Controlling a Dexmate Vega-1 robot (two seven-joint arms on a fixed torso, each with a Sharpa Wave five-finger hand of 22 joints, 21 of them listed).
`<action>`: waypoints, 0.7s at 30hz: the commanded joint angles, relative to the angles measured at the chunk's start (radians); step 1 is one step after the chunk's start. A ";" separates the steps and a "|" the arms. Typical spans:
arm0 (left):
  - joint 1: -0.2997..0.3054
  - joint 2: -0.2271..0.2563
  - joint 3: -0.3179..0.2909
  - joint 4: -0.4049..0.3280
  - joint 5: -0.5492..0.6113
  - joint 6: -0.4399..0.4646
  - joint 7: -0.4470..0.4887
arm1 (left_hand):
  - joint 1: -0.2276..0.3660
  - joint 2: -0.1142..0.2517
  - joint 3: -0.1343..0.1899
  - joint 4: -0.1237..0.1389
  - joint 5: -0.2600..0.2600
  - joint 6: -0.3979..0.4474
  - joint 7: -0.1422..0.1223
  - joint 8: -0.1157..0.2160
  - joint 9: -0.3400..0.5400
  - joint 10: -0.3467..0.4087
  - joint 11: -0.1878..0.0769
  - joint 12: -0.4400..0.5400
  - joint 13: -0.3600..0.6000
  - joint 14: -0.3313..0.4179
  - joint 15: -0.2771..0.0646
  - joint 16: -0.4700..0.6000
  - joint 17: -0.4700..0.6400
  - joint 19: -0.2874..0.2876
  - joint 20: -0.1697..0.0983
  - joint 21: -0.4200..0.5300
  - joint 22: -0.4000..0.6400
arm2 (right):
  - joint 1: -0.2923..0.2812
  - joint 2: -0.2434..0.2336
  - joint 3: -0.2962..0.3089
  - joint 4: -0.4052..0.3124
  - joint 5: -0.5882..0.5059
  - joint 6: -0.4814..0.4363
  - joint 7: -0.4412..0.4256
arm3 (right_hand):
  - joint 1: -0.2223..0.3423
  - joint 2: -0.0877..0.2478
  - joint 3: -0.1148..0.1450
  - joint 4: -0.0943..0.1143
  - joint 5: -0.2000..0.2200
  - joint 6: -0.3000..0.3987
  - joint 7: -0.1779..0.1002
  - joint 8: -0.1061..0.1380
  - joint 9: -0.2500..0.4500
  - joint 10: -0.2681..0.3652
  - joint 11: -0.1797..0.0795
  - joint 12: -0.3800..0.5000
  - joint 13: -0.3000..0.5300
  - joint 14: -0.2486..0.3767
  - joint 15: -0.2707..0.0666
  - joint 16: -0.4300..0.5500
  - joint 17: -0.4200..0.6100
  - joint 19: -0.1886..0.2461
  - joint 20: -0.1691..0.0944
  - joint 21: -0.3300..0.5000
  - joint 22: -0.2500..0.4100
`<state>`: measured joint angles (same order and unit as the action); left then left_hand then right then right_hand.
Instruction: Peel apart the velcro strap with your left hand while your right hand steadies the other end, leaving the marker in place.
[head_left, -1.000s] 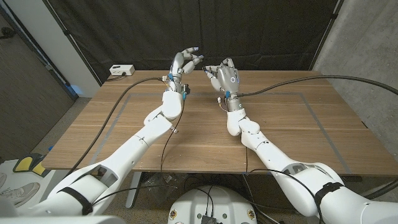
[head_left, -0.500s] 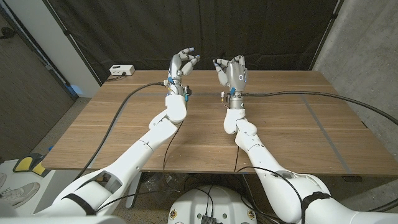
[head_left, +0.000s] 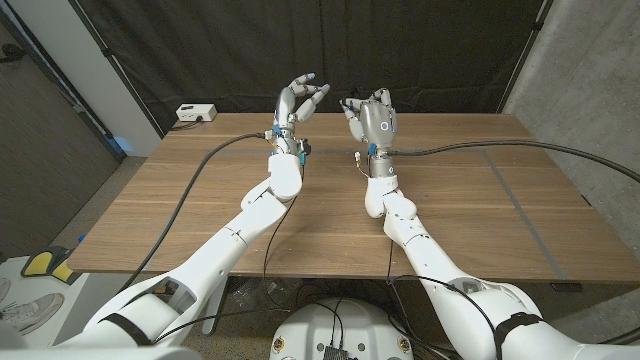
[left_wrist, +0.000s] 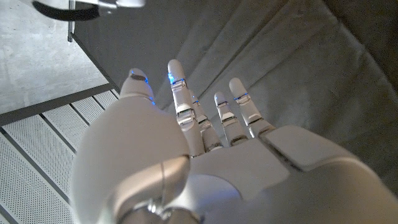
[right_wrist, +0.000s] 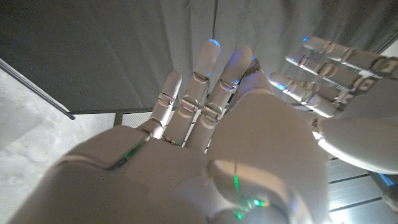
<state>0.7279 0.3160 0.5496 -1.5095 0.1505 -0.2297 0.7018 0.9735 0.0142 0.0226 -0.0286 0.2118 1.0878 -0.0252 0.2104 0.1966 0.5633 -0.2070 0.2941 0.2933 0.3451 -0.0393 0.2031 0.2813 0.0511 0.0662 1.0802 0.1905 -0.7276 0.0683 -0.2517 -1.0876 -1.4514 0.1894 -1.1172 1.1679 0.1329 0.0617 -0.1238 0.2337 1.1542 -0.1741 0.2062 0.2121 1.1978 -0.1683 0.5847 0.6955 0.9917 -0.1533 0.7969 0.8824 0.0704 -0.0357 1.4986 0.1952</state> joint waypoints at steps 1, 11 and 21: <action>-0.016 0.021 0.013 -0.010 -0.026 -0.020 -0.095 | -0.025 -0.038 -0.028 0.005 0.014 -0.023 -0.013 -0.006 0.001 -0.027 0.000 -0.009 0.005 -0.023 -0.088 -0.004 0.002 -0.020 0.013 -0.003 0.002 | 0.016 -0.112 -0.142 -0.018 0.033 -0.052 0.000 | -0.001 -0.004 -0.007 0.000 0.005 0.015 0.012 -0.003 0.004 0.003 0.007 0.004 -0.003 -0.002 -0.078 0.009 0.005 0.006 -0.105 0.009 0.001; -0.072 0.125 0.043 -0.041 -0.049 -0.024 -0.329 | 0.034 -0.061 -0.042 -0.027 0.067 -0.223 -0.090 -0.027 0.008 -0.171 0.010 -0.070 0.010 -0.124 -0.045 -0.007 -0.002 -0.063 0.042 -0.018 0.001 | 0.017 -0.108 -0.143 -0.013 0.045 -0.045 0.000 | 0.003 -0.007 -0.010 -0.002 0.009 0.019 0.024 -0.004 0.003 -0.003 0.011 0.013 0.011 -0.001 -0.078 0.016 0.010 0.006 -0.103 0.008 -0.003; -0.135 0.163 0.052 0.064 -0.136 -0.218 -0.532 | 0.018 -0.067 -0.067 -0.017 0.085 -0.349 -0.126 -0.022 0.018 -0.235 0.040 -0.088 0.016 -0.178 -0.019 -0.003 -0.004 -0.086 0.036 -0.033 -0.002 | 0.024 -0.091 -0.124 0.006 0.057 -0.045 0.000 | 0.002 -0.004 -0.013 0.000 0.012 0.023 0.012 -0.003 0.004 -0.009 0.003 0.011 0.011 -0.010 -0.078 0.014 0.007 0.005 -0.103 0.008 -0.004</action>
<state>0.6462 0.4318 0.5910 -1.5139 0.0838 -0.3010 0.3693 1.0073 -0.0522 -0.0345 -0.0440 0.2853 0.7497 -0.1446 0.1847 0.2109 0.3350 -0.1682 0.2089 0.3044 0.1708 -0.0393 0.1990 0.2784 -0.0294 0.1000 1.0493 0.1858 -0.7087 -0.0282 -0.3801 -1.0944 -1.4056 0.1483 -1.1170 1.1703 0.1303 0.0523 -0.1200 0.2411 1.1580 -0.1704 0.1999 0.2111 1.1924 -0.1629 0.5918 0.7015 0.9897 -0.1513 0.8079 0.8871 0.0705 -0.0357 1.4986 0.1905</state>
